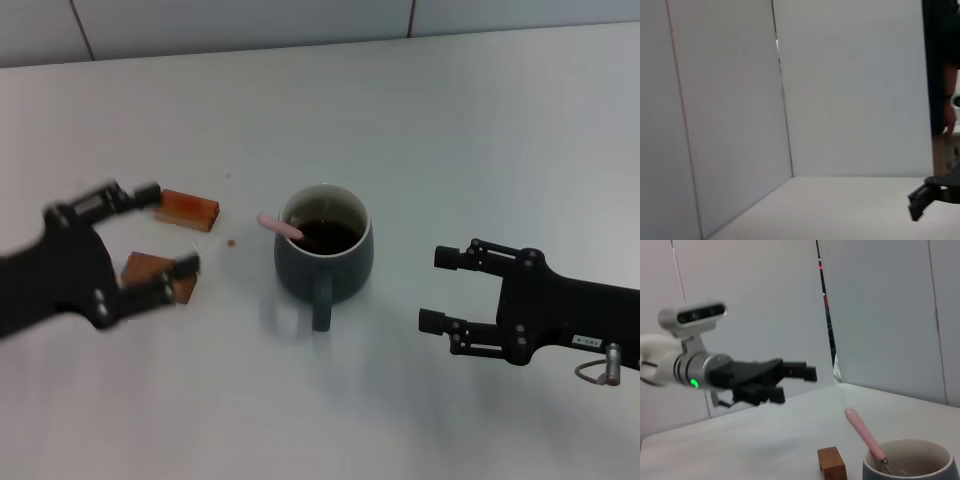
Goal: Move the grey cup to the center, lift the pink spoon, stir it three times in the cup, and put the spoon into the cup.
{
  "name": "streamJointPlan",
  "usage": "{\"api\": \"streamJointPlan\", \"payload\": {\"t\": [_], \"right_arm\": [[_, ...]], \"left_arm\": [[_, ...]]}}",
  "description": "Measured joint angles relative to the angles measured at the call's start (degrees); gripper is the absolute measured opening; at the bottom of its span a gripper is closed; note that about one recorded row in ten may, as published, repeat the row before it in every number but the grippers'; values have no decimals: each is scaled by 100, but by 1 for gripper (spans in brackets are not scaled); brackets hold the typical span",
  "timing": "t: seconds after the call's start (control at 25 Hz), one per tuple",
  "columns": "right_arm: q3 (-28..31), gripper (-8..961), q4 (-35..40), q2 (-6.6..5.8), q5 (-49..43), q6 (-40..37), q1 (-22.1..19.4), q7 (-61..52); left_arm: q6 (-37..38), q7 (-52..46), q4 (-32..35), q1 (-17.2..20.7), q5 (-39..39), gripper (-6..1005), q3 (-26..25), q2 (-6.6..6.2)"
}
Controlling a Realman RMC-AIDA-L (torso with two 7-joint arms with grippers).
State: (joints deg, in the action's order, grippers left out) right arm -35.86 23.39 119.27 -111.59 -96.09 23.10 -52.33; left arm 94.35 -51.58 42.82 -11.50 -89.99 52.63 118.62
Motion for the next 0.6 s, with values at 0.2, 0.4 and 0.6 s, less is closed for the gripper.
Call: {"api": "streamJointPlan", "payload": {"t": [0.2,0.4,0.6], "right_arm": [[-1,787,-30,3,5,1,-2,98],[-3,788,-50,8,6,37,-10,125],[-7,787,-53,8,6,41,-14,126]], "left_arm": [[29,618,-940,-81,50,778,-21,-4],[40,719,-1058,-47,60,778,-21,0],[21,726,-1075,-32,61,778,11,3]]}}
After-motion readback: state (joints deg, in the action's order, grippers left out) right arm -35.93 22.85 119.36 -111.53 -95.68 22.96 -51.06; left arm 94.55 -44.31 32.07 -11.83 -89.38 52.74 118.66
